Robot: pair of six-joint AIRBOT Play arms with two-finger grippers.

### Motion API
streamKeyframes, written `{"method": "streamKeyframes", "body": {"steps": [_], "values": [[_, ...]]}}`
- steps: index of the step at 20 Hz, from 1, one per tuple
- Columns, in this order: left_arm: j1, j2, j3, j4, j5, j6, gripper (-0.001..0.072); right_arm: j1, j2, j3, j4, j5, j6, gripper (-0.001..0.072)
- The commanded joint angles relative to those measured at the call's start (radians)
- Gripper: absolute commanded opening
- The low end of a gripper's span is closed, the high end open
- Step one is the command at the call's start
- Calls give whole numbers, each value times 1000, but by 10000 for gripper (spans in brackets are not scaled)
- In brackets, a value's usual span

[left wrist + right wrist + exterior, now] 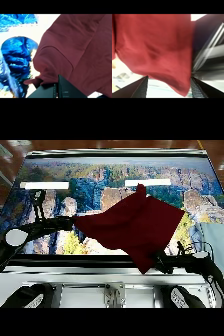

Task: Fold the shirts.

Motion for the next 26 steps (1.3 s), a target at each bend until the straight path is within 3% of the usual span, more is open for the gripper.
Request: {"method": "streamKeyframes", "body": {"steps": [1,2,4,5,10,15,19,21,24,26], "values": [[0,1,0,-1,2,-1,36,162,-1,-9,20,-131,68,644],[0,1,0,-1,2,-1,36,210,-1,-10,-13,-152,112,582],[0,1,0,-1,2,-1,36,267,-1,-9,-51,-174,171,212],[0,1,0,-1,2,0,35,270,-1,-5,-29,-172,160,64],[23,2,66,27,16,0,35,270,18,232,18,-1,-55,67],[109,62,465,56,-56,76,35,267,196,835,0,111,-205,67],[154,130,911,106,-47,82,36,228,293,1407,-205,-18,-145,67],[169,156,1075,137,-48,82,35,228,306,1586,-324,-39,-93,67],[169,207,1173,135,-62,48,35,228,309,1718,-371,9,-13,67],[169,236,1173,161,-149,44,35,228,309,1724,-363,90,42,67]]}}
